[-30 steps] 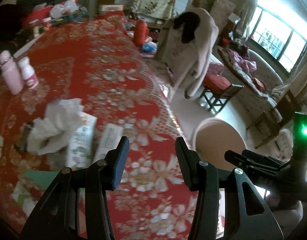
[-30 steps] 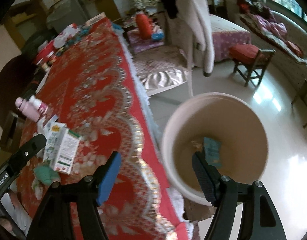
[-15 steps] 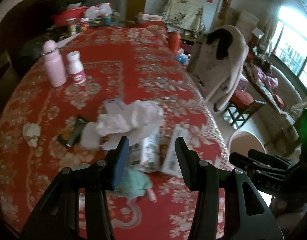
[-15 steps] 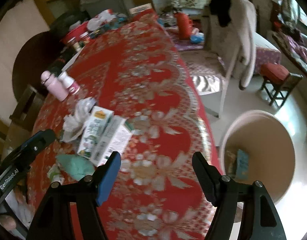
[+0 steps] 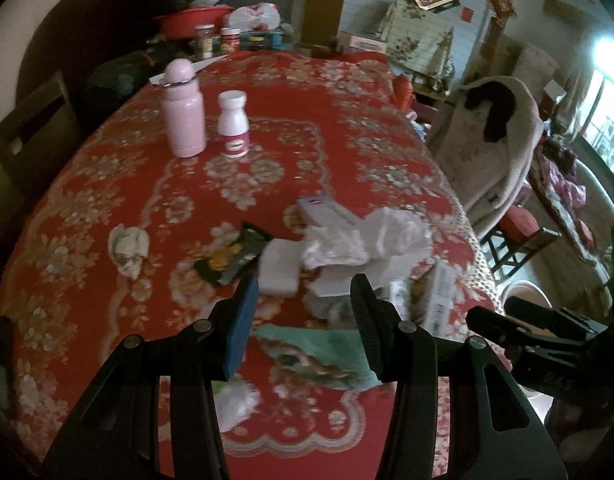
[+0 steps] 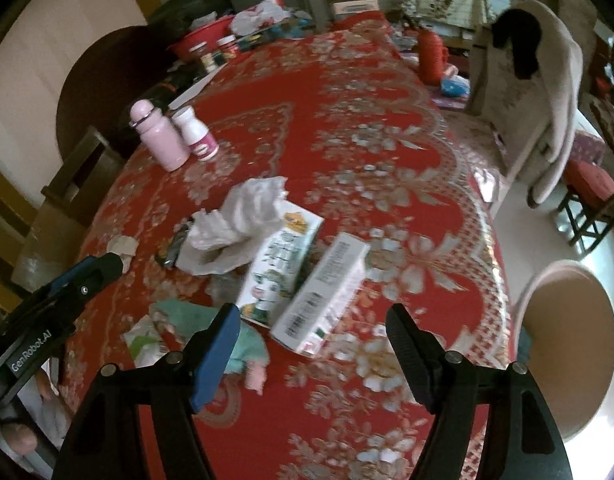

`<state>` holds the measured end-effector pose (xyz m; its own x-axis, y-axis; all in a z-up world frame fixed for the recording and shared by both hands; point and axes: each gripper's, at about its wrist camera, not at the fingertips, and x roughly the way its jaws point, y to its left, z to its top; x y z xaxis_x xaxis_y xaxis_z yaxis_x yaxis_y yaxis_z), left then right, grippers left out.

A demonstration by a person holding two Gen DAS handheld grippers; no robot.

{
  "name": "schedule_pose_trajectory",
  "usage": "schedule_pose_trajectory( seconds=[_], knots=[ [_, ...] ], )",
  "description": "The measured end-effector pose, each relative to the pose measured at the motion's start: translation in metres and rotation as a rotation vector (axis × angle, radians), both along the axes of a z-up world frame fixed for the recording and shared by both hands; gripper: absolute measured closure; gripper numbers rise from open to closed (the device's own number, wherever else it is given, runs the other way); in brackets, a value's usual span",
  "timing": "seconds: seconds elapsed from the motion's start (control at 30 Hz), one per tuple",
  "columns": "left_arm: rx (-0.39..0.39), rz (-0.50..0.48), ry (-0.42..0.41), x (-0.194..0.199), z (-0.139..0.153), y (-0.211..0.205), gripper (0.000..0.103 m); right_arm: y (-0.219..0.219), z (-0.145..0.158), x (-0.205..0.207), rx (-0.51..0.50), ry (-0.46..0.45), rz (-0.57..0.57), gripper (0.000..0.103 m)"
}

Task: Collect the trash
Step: 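Move both tools back over the table toward the tissues and crumpled paper, then grasp the crumpled paper with the left tool while right grasps white tissues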

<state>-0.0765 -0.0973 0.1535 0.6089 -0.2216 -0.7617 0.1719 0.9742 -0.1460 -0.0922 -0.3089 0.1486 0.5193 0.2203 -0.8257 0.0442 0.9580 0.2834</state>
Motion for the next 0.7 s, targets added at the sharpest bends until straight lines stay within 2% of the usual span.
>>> schedule_pose_trajectory(
  seconds=[0.2, 0.53, 0.6, 0.7],
  knots=[
    [-0.016, 0.044, 0.022, 0.007, -0.007, 0.039, 0.057, 0.02, -0.001, 0.015, 0.003, 0.005, 0.039, 0.029],
    [-0.11, 0.141, 0.105, 0.03, -0.031, 0.121, 0.057, 0.036, -0.007, 0.05, -0.011, 0.017, 0.069, 0.027],
    [-0.135, 0.172, 0.132, 0.037, -0.039, 0.141, 0.048, 0.037, -0.009, 0.056, -0.008, 0.022, 0.066, 0.026],
    [-0.159, 0.212, 0.153, 0.046, -0.05, 0.162, 0.046, 0.039, -0.011, 0.063, -0.009, 0.028, 0.065, 0.025]
  ],
)
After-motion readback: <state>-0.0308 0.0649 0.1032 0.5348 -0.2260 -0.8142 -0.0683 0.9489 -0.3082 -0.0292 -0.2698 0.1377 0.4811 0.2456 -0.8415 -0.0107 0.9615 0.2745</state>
